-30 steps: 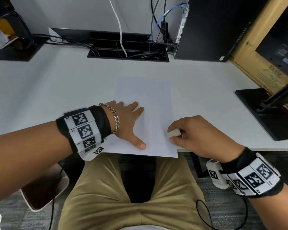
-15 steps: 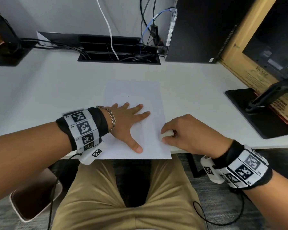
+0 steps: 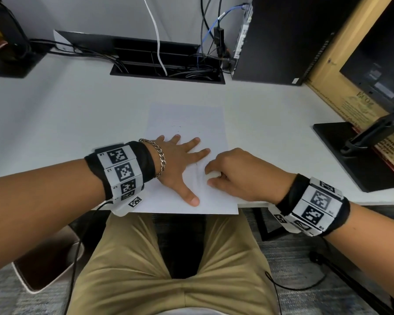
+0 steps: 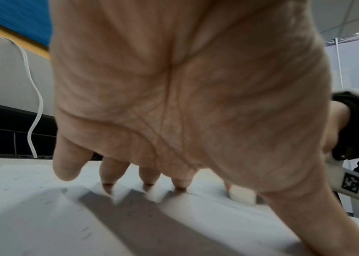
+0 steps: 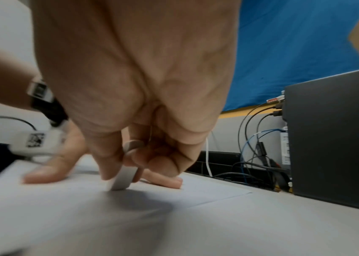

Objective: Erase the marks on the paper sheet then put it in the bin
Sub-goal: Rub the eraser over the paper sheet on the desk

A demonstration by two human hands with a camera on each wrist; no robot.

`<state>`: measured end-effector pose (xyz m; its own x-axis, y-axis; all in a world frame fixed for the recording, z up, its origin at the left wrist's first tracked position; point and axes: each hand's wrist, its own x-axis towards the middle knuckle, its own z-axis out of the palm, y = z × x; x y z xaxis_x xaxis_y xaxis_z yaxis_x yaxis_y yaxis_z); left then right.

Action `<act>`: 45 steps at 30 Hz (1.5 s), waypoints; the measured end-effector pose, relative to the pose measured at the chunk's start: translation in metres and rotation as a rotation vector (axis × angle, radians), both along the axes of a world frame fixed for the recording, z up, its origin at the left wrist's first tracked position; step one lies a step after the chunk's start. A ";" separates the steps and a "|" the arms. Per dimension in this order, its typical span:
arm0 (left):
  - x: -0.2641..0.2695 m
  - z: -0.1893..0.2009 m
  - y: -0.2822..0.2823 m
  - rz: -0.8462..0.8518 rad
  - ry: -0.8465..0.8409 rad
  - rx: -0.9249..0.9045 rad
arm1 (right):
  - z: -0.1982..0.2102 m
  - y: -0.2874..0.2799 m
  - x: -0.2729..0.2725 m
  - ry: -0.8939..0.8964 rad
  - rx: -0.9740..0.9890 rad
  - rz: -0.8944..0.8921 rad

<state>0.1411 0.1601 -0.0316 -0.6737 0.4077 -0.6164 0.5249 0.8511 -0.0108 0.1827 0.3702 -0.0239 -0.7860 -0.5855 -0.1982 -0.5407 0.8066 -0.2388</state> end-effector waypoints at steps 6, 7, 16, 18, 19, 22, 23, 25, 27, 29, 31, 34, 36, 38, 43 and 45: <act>0.000 0.000 -0.001 -0.008 0.004 -0.008 | 0.001 -0.002 -0.018 0.052 -0.016 -0.023; 0.001 0.001 -0.001 -0.008 0.005 -0.012 | 0.000 -0.003 -0.019 0.065 -0.022 -0.034; 0.001 0.003 0.002 -0.013 0.007 -0.045 | 0.005 -0.004 -0.019 0.091 0.032 0.052; 0.001 0.004 0.003 -0.012 0.005 -0.051 | 0.004 -0.004 -0.022 0.103 0.011 0.006; 0.001 0.004 0.002 -0.012 0.004 -0.054 | 0.003 -0.004 -0.017 0.101 0.021 0.032; 0.002 0.004 0.002 -0.011 -0.002 -0.057 | 0.004 -0.005 0.008 0.039 0.039 0.197; 0.002 0.003 0.002 -0.011 0.001 -0.060 | 0.005 -0.004 0.011 0.027 0.041 0.227; 0.002 0.004 0.003 -0.011 0.002 -0.066 | 0.007 -0.004 0.003 0.054 0.040 0.188; 0.001 0.005 0.004 -0.013 0.001 -0.073 | 0.007 -0.003 -0.006 0.097 0.033 0.123; 0.002 0.004 0.005 -0.013 0.002 -0.076 | 0.005 -0.002 -0.003 0.106 0.028 0.130; 0.002 0.004 0.004 -0.010 0.002 -0.081 | 0.003 -0.003 0.010 0.069 0.016 0.222; 0.002 0.004 0.004 -0.009 0.000 -0.076 | 0.005 -0.001 0.009 0.011 0.012 0.232; 0.002 0.005 0.004 -0.007 0.000 -0.074 | 0.006 -0.001 -0.003 0.049 0.004 0.155; 0.003 0.006 0.005 -0.005 0.000 -0.073 | 0.005 -0.001 -0.006 0.087 -0.003 0.119; 0.003 0.005 0.004 -0.003 0.000 -0.073 | 0.005 0.001 0.011 -0.007 -0.004 0.220; 0.002 0.005 0.004 -0.004 -0.002 -0.070 | 0.007 0.001 0.002 0.011 -0.006 0.187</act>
<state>0.1434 0.1645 -0.0270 -0.6705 0.3664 -0.6451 0.5288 0.8459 -0.0692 0.1843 0.3707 -0.0173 -0.6655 -0.7227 -0.1866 -0.6836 0.6906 -0.2362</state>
